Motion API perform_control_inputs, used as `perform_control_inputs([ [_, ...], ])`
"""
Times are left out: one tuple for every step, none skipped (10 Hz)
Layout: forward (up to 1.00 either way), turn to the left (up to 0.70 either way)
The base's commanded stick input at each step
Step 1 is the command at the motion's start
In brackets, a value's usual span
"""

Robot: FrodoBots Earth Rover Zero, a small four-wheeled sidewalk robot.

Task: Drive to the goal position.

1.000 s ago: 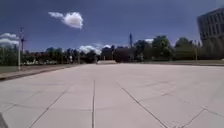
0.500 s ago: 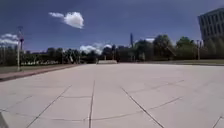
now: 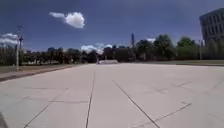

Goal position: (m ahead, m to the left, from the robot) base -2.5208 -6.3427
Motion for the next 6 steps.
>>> perform_control_inputs([
  [0.50, 0.00],
  [0.50, 0.00],
  [0.50, 0.00],
  [0.50, 0.00],
  [0.50, 0.00],
  [0.50, 0.00],
])
